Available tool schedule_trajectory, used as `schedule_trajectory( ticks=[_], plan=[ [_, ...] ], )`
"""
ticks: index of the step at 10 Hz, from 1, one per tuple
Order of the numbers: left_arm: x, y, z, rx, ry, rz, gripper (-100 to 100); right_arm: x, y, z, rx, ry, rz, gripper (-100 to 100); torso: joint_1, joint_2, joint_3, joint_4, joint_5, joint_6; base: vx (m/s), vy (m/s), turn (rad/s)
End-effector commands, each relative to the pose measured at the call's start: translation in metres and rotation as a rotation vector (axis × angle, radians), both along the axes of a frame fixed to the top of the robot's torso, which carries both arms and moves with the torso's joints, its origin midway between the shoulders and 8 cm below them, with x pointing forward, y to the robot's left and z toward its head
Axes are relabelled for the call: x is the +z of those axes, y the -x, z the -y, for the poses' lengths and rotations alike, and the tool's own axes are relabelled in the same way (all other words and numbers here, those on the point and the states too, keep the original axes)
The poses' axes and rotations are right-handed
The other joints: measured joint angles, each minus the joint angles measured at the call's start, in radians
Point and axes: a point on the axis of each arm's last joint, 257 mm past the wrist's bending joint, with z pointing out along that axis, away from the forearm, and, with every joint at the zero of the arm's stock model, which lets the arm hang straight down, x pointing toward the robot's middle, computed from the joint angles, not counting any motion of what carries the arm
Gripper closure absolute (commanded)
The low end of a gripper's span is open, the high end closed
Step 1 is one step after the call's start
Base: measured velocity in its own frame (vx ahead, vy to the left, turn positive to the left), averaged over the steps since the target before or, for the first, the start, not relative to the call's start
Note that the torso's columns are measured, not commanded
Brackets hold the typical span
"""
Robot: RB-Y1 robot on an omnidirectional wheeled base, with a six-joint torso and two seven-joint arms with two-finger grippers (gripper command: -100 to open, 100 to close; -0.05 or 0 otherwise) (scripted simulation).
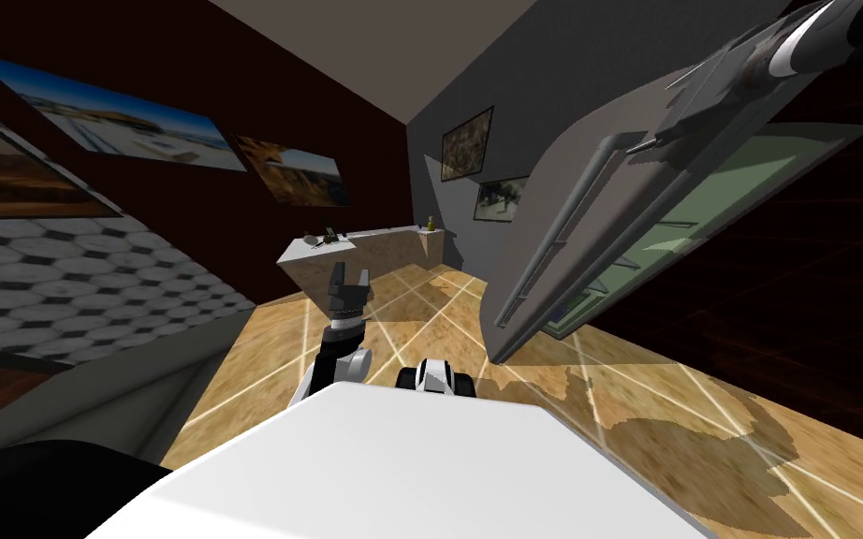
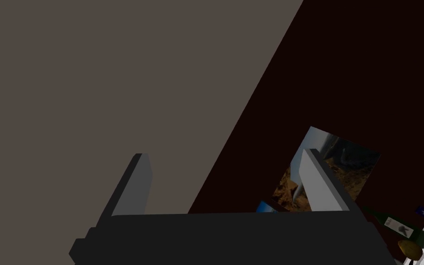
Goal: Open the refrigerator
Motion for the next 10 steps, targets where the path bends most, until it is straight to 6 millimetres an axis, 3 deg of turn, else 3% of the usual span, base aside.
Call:
schedule_trajectory(
  ticks=[1,3,4,5,10],
  plan=[
    [0.0,0.0,0.0,0.0,0.0,0.0,0,0.021,0.004,-0.017,0.013,0.0,0.018,-100,0.005,-0.001,0.001,-0.001,0.001,0.001,0.032,-0.079,-0.054],
    [0.0,0.0,0.0,0.0,0.0,0.0,0,0.036,0.006,-0.038,0.034,-0.001,0.017,-100,0.016,-0.001,0.001,-0.003,0.004,-0.001,0.036,-0.047,-0.094],
    [0.0,0.0,0.0,0.0,0.0,0.0,0,0.03,0.004,-0.029,0.025,-0.001,0.015,-100,0.018,-0.002,0.0,-0.002,0.005,-0.001,0.02,-0.029,-0.054],
    [0.0,0.0,0.0,0.0,0.0,0.0,0,0.03,0.004,-0.03,0.027,-0.002,0.013,0,0.019,-0.002,0.001,-0.004,0.005,-0.003,-0.006,-0.007,-0.016],
    [0.0,0.0,0.0,0.0,0.0,0.0,0,0.029,0.005,-0.029,0.026,-0.004,0.009,0,0.013,0.001,0.003,-0.002,0.002,0.0,-0.004,0.0,-0.006]
  ],
)
